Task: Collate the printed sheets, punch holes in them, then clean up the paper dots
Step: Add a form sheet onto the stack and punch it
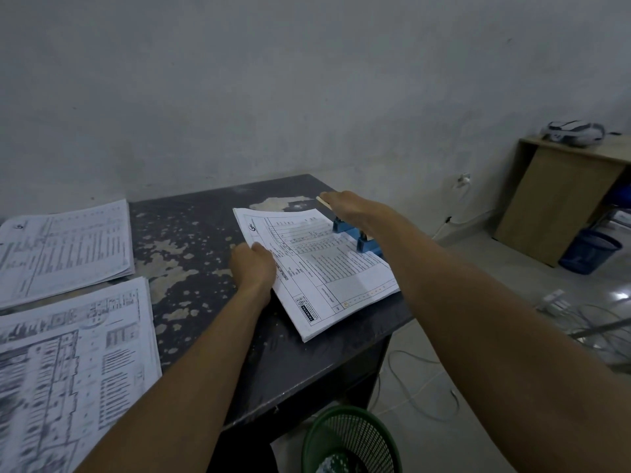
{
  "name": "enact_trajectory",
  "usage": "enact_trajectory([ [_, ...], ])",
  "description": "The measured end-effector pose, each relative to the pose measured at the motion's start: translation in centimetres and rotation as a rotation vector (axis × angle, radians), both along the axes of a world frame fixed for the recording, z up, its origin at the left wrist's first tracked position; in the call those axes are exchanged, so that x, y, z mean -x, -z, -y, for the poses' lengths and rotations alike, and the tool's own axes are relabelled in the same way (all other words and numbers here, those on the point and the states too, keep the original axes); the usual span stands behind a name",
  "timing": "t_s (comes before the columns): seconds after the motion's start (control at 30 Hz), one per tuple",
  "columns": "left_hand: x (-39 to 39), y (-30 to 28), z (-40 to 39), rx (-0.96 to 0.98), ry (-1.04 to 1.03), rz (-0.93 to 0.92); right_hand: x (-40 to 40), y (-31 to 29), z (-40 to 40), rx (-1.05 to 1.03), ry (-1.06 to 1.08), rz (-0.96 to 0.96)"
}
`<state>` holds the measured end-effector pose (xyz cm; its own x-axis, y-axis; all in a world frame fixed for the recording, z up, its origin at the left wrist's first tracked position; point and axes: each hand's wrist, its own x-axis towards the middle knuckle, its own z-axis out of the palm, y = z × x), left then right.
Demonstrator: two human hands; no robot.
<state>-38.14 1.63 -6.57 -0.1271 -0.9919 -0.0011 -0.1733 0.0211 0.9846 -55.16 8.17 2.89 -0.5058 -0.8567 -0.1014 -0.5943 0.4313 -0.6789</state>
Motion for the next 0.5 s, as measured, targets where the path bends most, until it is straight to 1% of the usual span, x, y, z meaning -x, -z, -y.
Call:
enact_trajectory([
  [0.17, -0.05, 0.26, 0.06, 0.034, -0.009, 0.028, 0.12, 0.00, -0.01, 0.015, 0.015, 0.020],
  [0.27, -0.02, 0.05, 0.01, 0.021, 0.006, 0.012, 0.11, 0.00, 0.05, 0.028, 0.008, 0.015],
  [0.37, -0.02, 0.00, -0.06, 0.014, 0.020, 0.012, -0.13, 0.03, 0.11, 0.004, 0.021, 0.002],
  [0.5, 0.05, 0.35, -0.10, 0.056, 0.041, 0.060, -0.47, 0.07, 0.06, -0.030, 0.035, -0.028],
])
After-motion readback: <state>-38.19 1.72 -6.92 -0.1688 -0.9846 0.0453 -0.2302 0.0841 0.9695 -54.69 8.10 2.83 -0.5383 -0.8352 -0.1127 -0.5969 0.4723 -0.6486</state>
